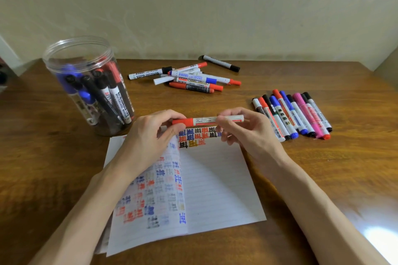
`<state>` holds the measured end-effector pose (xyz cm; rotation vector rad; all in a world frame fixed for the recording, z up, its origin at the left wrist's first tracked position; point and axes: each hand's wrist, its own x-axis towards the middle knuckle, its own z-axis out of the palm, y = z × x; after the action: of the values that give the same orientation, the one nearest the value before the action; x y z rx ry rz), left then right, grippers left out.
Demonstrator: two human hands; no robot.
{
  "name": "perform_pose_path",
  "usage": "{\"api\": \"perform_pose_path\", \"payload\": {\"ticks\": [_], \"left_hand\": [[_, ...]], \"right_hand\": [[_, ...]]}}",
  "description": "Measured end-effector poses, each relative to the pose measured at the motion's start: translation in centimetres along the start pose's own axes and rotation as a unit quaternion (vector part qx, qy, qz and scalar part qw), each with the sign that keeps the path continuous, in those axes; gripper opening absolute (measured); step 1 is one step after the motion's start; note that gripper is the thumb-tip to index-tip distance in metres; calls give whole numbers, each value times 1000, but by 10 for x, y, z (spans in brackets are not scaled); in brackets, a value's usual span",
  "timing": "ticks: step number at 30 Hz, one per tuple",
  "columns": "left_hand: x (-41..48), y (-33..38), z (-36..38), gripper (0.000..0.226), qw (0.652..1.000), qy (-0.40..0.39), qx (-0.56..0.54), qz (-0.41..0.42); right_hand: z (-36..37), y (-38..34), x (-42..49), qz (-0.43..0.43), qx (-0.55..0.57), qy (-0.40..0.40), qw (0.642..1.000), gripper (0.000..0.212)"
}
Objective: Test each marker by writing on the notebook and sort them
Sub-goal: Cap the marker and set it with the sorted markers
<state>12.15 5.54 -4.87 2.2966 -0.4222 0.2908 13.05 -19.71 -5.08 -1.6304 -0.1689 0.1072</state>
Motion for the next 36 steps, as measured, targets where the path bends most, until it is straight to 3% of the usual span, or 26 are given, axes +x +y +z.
{"api": "perform_pose_path", "payload": {"ticks": [6,9,17,23,30,36], "left_hand": [[-1,2,-1,39,1000,16,9,4],[-1,2,2,27,999,35,1,-1],[-2,0,6,21,999,37,-4,-1],[5,8,-6,22,996,34,-81,-26],[7,23,-19,20,964,125,-228,-51],[24,46,-62,19,959,201,-198,27]], "right_hand": [[-4,4,1,-74,-152,-29,985,21],[-3,7,1,-88,-156,-12,984,28],[2,18,1,-98,-135,13,986,32],[6,11,10,-122,-107,-17,987,16],[13,13,13,-123,-147,-2,981,50],[19,20,14,-123,-182,-20,975,57]]}}
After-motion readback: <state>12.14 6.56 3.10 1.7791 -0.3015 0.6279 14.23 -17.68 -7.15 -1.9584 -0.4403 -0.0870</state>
